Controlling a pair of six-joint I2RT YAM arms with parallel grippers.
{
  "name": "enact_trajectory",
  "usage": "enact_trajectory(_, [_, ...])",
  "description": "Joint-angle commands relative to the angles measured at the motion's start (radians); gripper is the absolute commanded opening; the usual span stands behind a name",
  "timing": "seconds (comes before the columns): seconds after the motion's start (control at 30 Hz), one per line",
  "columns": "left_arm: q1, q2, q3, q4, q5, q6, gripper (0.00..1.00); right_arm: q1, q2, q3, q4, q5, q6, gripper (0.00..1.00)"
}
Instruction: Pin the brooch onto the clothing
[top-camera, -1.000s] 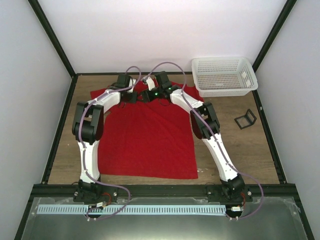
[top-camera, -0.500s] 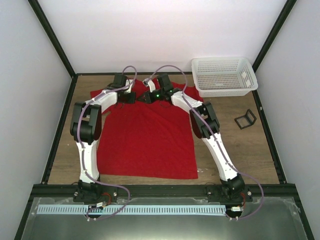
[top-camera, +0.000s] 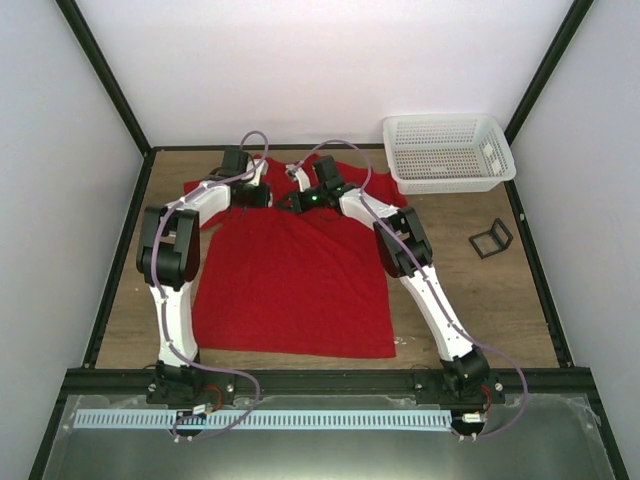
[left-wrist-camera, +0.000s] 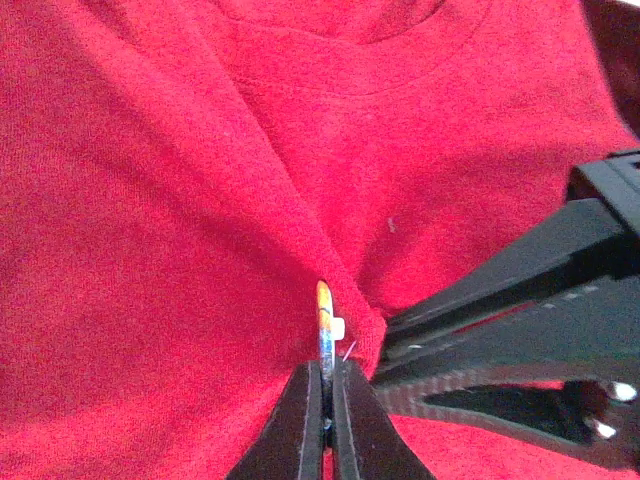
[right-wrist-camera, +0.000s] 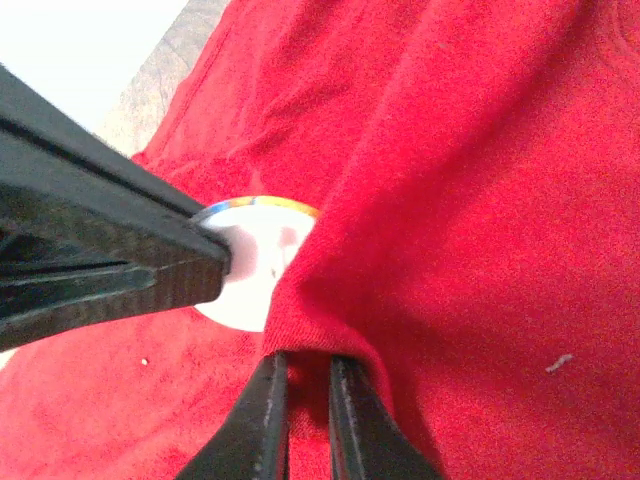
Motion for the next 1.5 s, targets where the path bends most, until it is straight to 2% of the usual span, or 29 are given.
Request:
enact_trajectory(0.0, [0.003, -0.064, -0.03, 0.063, 0.092, -0.003, 0.0, 0.002, 0.038, 0.054, 0.017, -0.027, 0.018, 0.05])
enact_trajectory(0.13, [0.004, -0.083, -0.065, 0.11, 0.128, -0.007, 0.0, 0.004, 0.051, 0.056, 0.014, -0.041, 0.016, 0.01])
enact_trajectory(0.43, [0.008, -0.058, -0.071, 0.172, 0.208, -0.049, 0.0, 0.015, 0.07, 0.076, -0.003, -0.07, -0.021, 0.01])
enact_trajectory(0.9, [0.013, -0.031, -0.06, 0.211, 0.205, -0.078, 0.0, 0.017, 0.068, 0.09, -0.044, -0.06, -0.057, 0.01])
enact_trajectory(1.1, [0.043, -0.036, -0.101, 0.219, 0.276, -0.108, 0.0, -0.015, -0.005, 0.067, -0.051, -0.08, -0.026, 0.09])
enact_trajectory(1.3, [0.102, -0.036, -0.163, 0.302, 0.395, -0.218, 0.0, -0.031, -0.124, -0.07, 0.032, -0.111, 0.013, 0.19])
enact_trajectory(1.47, [0.112, -0.027, -0.182, 0.33, 0.426, -0.249, 0.0, -0.04, -0.137, -0.099, 0.098, -0.163, 0.075, 0.28])
